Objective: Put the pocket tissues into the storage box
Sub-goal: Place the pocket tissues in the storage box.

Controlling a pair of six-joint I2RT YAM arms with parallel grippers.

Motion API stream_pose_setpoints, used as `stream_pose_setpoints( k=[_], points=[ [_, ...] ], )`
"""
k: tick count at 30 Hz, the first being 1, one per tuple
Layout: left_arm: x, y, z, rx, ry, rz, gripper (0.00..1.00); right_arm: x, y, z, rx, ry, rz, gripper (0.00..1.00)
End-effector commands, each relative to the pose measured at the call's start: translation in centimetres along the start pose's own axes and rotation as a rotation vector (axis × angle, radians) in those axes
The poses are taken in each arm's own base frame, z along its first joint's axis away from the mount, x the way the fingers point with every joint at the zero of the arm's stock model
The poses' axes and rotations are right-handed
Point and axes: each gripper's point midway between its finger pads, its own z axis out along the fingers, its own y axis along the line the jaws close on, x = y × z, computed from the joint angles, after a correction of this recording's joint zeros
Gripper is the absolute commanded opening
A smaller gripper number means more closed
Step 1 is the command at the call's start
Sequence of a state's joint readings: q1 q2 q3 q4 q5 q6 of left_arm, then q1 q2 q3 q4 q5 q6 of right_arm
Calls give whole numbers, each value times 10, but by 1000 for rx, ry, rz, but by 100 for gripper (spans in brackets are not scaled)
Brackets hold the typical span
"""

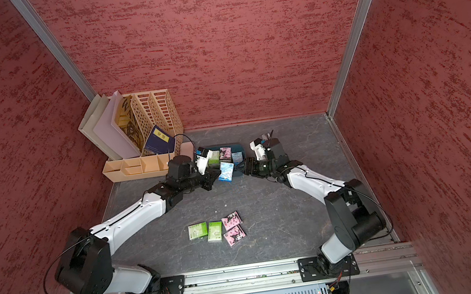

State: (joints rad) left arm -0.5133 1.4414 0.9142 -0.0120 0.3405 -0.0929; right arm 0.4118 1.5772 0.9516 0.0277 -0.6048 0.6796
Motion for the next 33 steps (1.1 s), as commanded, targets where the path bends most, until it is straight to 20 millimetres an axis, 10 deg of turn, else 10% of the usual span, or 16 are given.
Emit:
stream_pose_setpoints(
  k=[1,16,23,24,27,33],
  points=[
    [-9,-5,-8,36,-44,-13,0,-16,35,9,-109,-40,-53,58],
    [-5,-1,-16,35,-50,-22,0,-12,56,37,-190,-1,-68,45],
    [-6,3,-16,21,-52,-30,0,-13,62,38,-203,-2,-69,0],
    [-6,5,-16,13,-50,-37,5,-14,62,37,-197,-6,-73,0],
    [-5,12,-13,-18,-35,-55,99,-16,56,36,-136,-7,-88,0],
    [-5,26,-19,-88,-57,-72,100,-40,31,28,99,23,-143,0]
  ],
)
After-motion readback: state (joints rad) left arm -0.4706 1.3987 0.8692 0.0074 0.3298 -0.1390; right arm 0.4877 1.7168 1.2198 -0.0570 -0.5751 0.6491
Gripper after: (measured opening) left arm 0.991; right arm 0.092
